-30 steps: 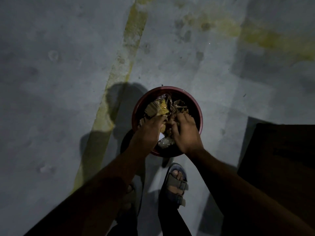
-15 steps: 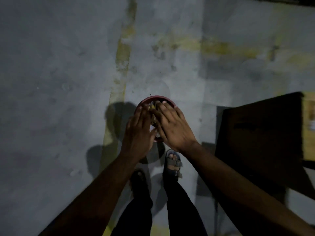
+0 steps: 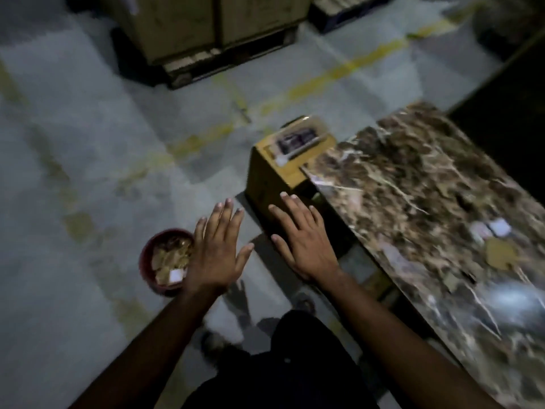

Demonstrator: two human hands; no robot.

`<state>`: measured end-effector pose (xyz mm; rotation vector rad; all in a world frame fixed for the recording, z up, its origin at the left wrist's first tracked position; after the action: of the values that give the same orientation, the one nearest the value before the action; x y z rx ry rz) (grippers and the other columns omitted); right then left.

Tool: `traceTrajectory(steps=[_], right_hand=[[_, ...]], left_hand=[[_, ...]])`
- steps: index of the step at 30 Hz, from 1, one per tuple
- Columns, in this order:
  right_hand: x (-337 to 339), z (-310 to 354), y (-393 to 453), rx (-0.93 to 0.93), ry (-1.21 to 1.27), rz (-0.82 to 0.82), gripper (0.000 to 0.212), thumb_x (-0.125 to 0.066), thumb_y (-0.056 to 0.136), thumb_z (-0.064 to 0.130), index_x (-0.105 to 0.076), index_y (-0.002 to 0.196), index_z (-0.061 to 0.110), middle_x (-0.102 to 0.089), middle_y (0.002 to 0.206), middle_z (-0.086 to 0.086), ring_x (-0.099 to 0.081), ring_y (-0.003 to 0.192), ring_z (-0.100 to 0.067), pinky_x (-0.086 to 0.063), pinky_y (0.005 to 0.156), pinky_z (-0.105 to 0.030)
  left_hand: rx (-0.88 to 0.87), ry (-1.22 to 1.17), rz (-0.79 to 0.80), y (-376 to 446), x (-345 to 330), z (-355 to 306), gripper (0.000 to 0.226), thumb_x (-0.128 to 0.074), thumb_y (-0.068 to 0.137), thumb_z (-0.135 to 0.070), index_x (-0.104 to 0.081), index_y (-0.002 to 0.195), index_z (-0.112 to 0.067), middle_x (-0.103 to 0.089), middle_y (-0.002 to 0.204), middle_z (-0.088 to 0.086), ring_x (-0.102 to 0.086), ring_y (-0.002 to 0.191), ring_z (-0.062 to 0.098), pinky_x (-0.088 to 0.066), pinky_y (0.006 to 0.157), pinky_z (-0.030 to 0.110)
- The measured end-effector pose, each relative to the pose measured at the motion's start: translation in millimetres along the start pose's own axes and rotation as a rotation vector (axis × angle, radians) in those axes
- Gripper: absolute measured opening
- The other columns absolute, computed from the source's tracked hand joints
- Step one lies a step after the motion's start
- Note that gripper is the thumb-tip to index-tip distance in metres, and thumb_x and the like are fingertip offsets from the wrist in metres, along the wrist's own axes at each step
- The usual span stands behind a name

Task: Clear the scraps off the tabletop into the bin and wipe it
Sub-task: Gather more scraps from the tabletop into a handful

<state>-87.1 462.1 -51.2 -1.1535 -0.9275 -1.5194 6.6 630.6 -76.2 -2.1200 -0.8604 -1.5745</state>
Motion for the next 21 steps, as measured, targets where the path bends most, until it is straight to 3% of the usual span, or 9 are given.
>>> traceTrajectory(steps=[5, 10, 14, 16, 18, 21], right_hand=[[46.3, -111.9, -88.3, -0.341, 0.022, -0.183, 0.058, -0.035, 0.105, 0.052, -0.03, 0.157, 0.028, -0.018, 0.169, -0.001, -0.016, 0.155, -0.023, -0.022, 0.121, -0.052], [56.5, -230.3, -189.0, -0.664, 0.059, -0.344, 0.057, -0.045, 0.102, 0.049, -0.036, 0.154, 0.026, -0.026, 0.166, -0.002, -0.021, 0.152, -0.021, -0.02, 0.119, -0.043], [35.9, -318.6, -289.8, -0.88, 0.176, -0.305, 0.07, -0.049, 0.096, 0.059, -0.025, 0.157, 0.034, -0.019, 0.168, -0.003, -0.018, 0.154, -0.026, -0.023, 0.12, -0.049], [22.0, -350.6, -328.2, -0.939, 0.254, -0.229, 0.084, -0.051, 0.089, 0.071, -0.016, 0.158, 0.039, -0.007, 0.17, -0.002, -0.009, 0.156, -0.027, -0.016, 0.121, -0.052], [6.5, -364.6, -346.8, -0.935, 0.281, -0.091, 0.102, -0.045, 0.081, 0.087, -0.001, 0.16, 0.041, 0.01, 0.171, -0.001, 0.007, 0.156, -0.024, -0.004, 0.122, -0.051], [-21.1, -367.5, -343.8, -0.835, 0.166, 0.082, 0.11, -0.024, 0.077, 0.096, 0.018, 0.158, 0.034, 0.013, 0.167, -0.007, 0.004, 0.157, -0.03, 0.001, 0.121, -0.056]], left_hand=[[-0.308, 0.077, 0.092, 66.2, -11.9, -121.0, 0.073, -0.036, 0.098, -0.056, -0.024, 0.159, -0.019, -0.013, 0.169, 0.007, -0.01, 0.156, 0.025, -0.021, 0.12, 0.051], [-0.442, 0.101, 0.218, 119.1, -73.2, -242.3, 0.07, -0.03, 0.097, -0.058, -0.038, 0.152, -0.016, -0.034, 0.16, 0.014, -0.032, 0.144, 0.036, -0.032, 0.112, 0.056], [-0.531, 0.132, 0.37, 132.0, -139.5, -326.6, 0.082, -0.016, 0.098, -0.071, -0.039, 0.15, -0.012, -0.044, 0.152, 0.02, -0.04, 0.137, 0.045, -0.036, 0.109, 0.064], [-0.568, 0.114, 0.435, 136.2, -166.8, -357.3, 0.089, -0.023, 0.092, -0.08, -0.028, 0.156, -0.019, -0.028, 0.162, 0.016, -0.024, 0.146, 0.041, -0.022, 0.116, 0.061], [-0.601, 0.123, 0.553, 134.5, -190.1, -374.4, 0.1, -0.03, 0.085, -0.088, -0.012, 0.161, -0.026, -0.001, 0.17, 0.008, 0.001, 0.154, 0.035, -0.007, 0.12, 0.059], [-0.708, 0.202, 0.656, 119.9, -218.7, -390.9, 0.106, -0.023, 0.083, -0.093, 0.003, 0.162, -0.026, 0.016, 0.168, 0.005, 0.012, 0.155, 0.03, -0.005, 0.123, 0.055]])
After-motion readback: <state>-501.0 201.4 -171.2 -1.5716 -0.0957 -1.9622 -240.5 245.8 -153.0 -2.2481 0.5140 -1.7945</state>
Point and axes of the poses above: each hand's wrist, its own y-axis towards the middle knuckle, its own x-axis out of the back of the hand, z = x × y, the point moved 5 cm from there along y, towards the middle knuckle
